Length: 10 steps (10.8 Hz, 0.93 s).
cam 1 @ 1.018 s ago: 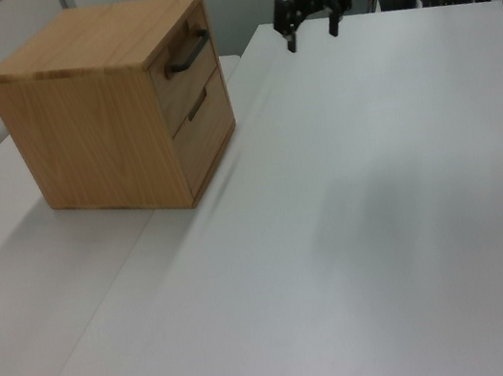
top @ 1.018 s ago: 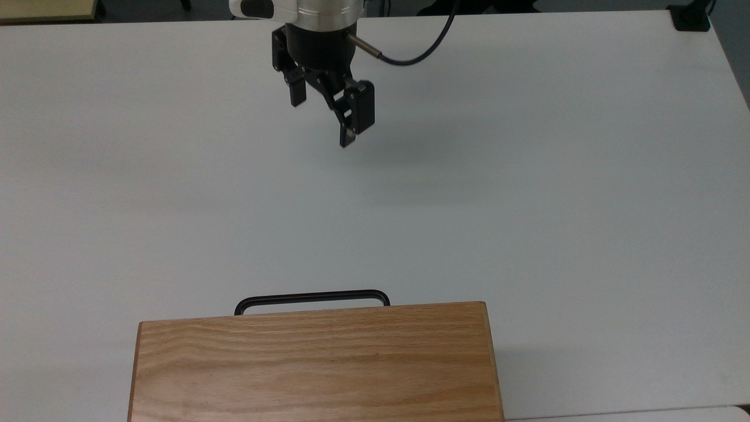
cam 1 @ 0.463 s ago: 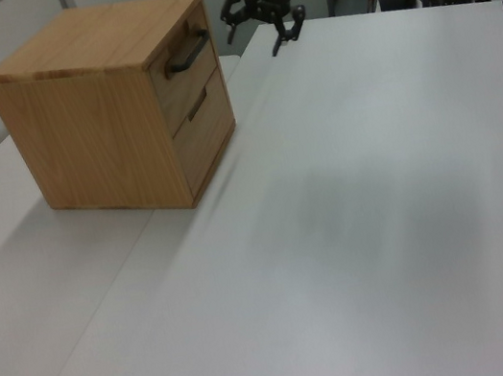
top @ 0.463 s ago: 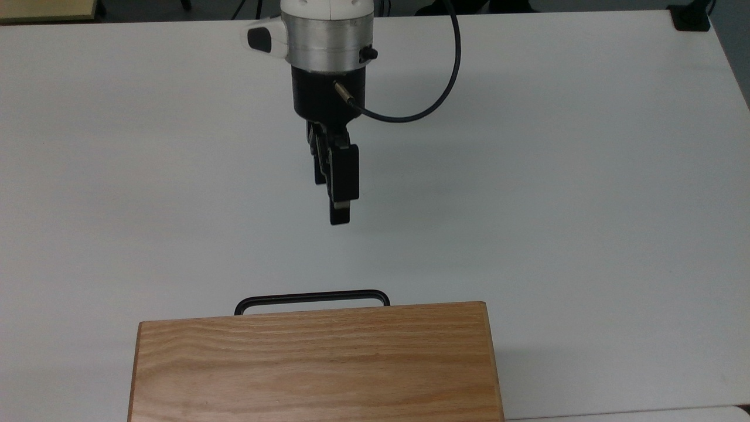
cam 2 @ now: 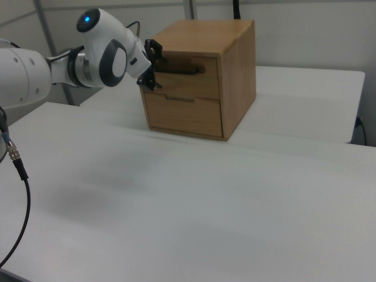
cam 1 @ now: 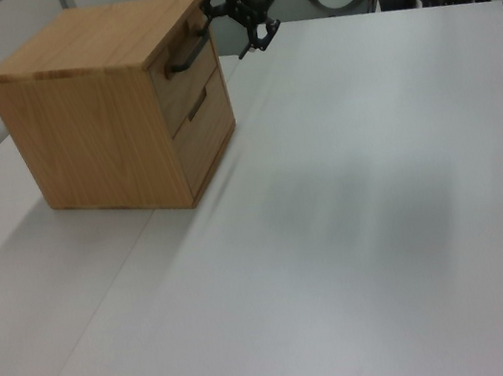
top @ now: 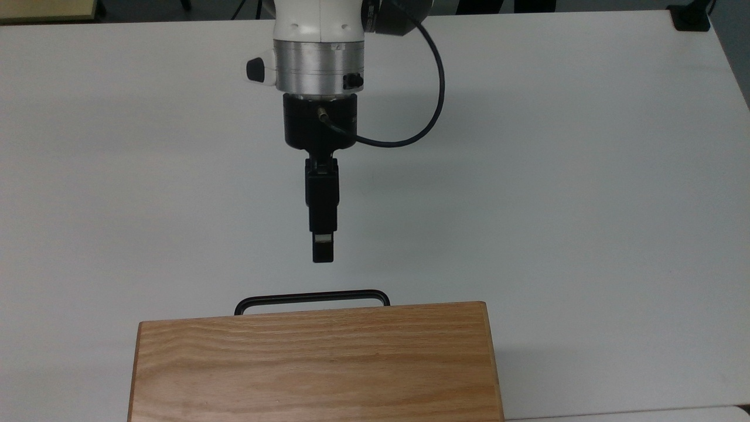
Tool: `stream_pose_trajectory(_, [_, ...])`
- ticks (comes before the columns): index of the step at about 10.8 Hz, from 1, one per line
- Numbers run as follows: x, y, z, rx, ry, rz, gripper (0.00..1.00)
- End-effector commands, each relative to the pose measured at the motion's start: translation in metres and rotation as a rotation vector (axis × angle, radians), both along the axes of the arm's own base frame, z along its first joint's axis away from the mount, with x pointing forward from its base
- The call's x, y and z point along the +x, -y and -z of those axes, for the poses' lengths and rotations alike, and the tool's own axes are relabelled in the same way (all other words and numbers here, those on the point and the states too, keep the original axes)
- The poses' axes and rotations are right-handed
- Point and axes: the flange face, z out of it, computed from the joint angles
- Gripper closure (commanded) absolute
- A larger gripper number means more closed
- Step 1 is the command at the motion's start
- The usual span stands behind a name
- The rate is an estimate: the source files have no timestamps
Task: Open the drawer by sliding it
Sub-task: 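Move the gripper down toward the black handle of the upper drawer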
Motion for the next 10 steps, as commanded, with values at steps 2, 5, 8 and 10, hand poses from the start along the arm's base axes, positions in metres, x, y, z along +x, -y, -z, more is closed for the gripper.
stream_pose_trajectory(2, [0.021, 0.018, 0.008, 0.054, 0.151, 0.054, 0.17])
stream_pose_trajectory(5, [0.026, 0.016, 0.021, 0.084, 0.214, 0.059, 0.42])
stream_pose_trajectory(8, [0.032, 0.016, 0.018, 0.086, 0.232, 0.06, 0.67])
stream_pose_trajectory(10, [0.034, 0.015, 0.025, 0.085, 0.224, 0.059, 0.67])
